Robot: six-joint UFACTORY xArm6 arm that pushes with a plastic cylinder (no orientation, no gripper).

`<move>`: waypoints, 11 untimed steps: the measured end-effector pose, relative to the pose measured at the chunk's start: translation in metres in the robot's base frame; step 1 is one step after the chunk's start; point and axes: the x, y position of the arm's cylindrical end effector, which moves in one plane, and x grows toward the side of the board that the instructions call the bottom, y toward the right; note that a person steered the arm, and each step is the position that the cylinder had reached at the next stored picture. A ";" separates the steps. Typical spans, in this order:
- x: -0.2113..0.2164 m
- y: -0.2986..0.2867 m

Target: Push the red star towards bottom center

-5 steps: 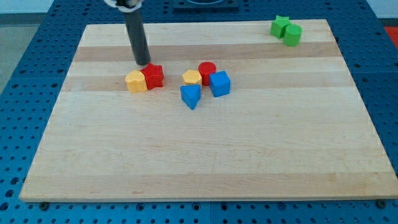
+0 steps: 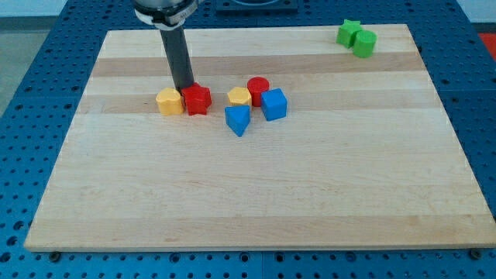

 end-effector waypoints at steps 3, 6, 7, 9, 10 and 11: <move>0.078 0.044; 0.108 0.120; 0.130 0.128; 0.166 0.175; 0.163 0.163; 0.185 0.144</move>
